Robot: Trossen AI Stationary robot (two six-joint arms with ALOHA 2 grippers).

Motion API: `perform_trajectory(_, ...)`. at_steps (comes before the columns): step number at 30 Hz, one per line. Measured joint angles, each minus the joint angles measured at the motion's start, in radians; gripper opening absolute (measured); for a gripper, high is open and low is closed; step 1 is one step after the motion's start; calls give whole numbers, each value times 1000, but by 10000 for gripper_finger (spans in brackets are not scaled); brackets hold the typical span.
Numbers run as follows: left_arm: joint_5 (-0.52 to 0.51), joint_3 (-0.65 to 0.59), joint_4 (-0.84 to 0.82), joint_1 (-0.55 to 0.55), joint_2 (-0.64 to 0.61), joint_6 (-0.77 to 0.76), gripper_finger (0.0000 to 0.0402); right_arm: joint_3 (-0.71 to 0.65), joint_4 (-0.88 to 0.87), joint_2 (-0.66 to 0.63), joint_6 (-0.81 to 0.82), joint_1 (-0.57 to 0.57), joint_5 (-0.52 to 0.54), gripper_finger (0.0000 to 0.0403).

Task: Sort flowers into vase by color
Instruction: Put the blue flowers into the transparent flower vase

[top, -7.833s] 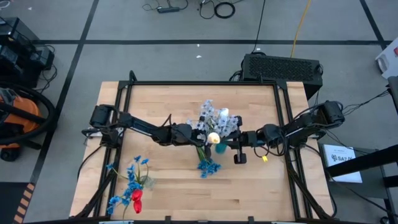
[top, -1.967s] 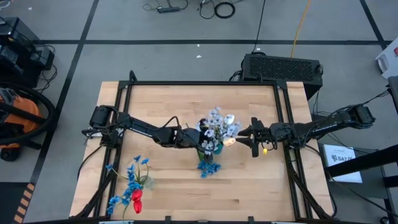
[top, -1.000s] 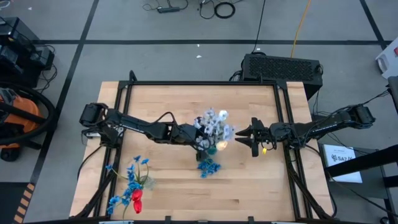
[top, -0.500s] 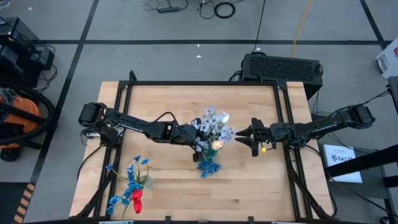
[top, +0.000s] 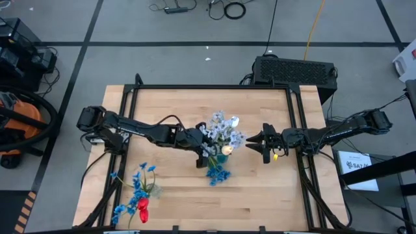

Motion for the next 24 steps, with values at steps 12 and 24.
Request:
perform_trajectory(12, -3, 0, -301, 2, -59, 62, 160, 0, -2, 0, 7, 0, 1, 132)
perform_trajectory(24, -8, 0, -462, 1, -50, 434, 160, 0, -11, 0, 83, 0, 60, 132)
